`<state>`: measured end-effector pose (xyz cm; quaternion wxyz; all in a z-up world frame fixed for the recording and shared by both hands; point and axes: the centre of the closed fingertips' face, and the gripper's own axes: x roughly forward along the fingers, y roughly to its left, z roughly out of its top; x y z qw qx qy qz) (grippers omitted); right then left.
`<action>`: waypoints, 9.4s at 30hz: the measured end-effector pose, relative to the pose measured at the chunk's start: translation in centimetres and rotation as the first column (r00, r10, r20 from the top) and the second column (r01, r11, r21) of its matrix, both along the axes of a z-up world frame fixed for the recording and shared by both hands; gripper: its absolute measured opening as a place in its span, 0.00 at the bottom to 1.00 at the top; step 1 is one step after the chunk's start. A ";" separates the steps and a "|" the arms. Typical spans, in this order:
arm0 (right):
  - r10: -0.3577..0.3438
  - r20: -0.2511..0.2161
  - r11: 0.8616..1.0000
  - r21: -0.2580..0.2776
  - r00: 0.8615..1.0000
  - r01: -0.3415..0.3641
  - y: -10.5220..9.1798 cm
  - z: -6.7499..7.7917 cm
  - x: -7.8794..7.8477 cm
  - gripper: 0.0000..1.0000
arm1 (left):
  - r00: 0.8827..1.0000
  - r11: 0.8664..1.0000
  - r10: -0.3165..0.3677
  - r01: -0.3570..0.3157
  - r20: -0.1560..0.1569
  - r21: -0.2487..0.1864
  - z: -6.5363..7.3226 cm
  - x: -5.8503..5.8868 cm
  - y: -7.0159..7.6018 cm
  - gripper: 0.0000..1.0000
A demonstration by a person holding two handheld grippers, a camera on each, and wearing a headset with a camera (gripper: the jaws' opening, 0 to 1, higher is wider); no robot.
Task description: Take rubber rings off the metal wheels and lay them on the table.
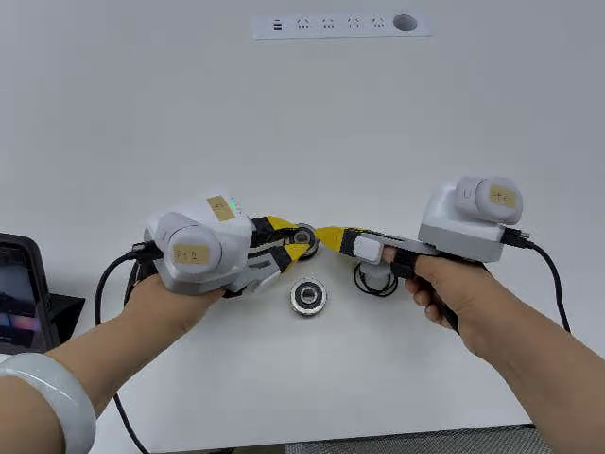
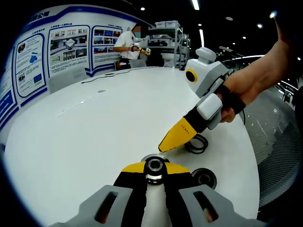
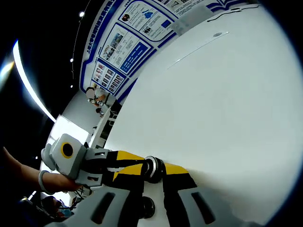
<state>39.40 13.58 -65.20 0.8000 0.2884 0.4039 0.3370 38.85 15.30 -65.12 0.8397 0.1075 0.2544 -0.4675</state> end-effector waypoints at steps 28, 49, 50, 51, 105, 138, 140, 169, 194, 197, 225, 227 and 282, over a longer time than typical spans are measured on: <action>0.054 -0.053 0.998 0.033 0.997 -0.052 0.9 -0.8 -0.1 0.18 | 1.000 1.000 0.009 -0.009 0.005 -0.002 0.0 0.0 0.0 0.13; 0.052 -0.044 0.998 0.023 0.998 -0.051 0.1 -0.3 -0.5 0.09 | 1.000 1.000 0.011 -0.011 0.004 -0.001 0.0 0.0 0.0 0.13; 0.051 -0.043 0.999 0.019 0.998 -0.050 0.1 -0.4 -0.5 0.08 | 1.000 1.000 0.010 -0.010 0.004 -0.001 0.0 0.0 0.0 0.13; 0.050 -0.041 0.999 0.016 0.998 -0.049 0.0 -0.5 -0.4 0.07 | 1.000 1.000 0.011 -0.011 0.004 -0.001 0.0 0.0 0.0 0.13; 0.032 -0.004 0.999 0.020 0.999 -0.032 0.7 0.4 -0.3 0.02 | 1.000 1.000 -0.008 0.008 0.012 0.000 0.0 0.0 0.0 0.14; 0.038 0.002 0.999 0.039 0.999 -0.038 1.1 1.4 -1.1 0.02 | 0.999 1.000 0.007 -0.007 0.047 0.002 0.4 -0.7 1.5 0.34; 0.038 0.005 0.998 0.046 0.999 -0.038 1.2 1.7 -1.2 0.02 | 0.999 1.000 0.014 -0.014 0.041 -0.007 0.5 -0.7 1.6 0.36; -0.119 -0.048 0.991 0.061 0.992 0.122 -6.2 2.6 -5.3 0.02 | 0.998 0.998 0.056 -0.056 0.003 -0.008 -0.1 -1.6 3.5 0.49; -0.003 0.082 0.977 -0.210 0.997 0.021 -8.2 0.0 -5.8 0.19 | 0.996 0.996 0.084 -0.084 -0.006 -0.013 0.4 -3.0 4.5 0.49; -0.003 0.106 0.972 -0.233 0.994 0.028 -8.7 0.2 -5.7 0.29 | 0.995 0.995 0.102 -0.102 -0.011 -0.014 0.6 -3.4 4.9 0.49; 0.376 0.344 0.837 -0.525 0.860 -0.156 -8.1 2.1 -10.6 0.75 | 0.980 0.978 0.197 -0.197 -0.012 -0.067 3.5 -9.3 7.6 0.63; 0.407 0.358 0.818 -0.553 0.840 -0.160 -8.1 2.2 -10.9 0.79 | 0.979 0.977 0.202 -0.202 -0.014 -0.062 3.2 -9.9 7.9 0.64; 0.444 0.438 0.810 -0.569 0.782 -0.141 -7.5 3.3 -12.3 0.99 | 0.969 0.967 0.247 -0.246 0.011 -0.067 3.9 -12.5 9.4 0.75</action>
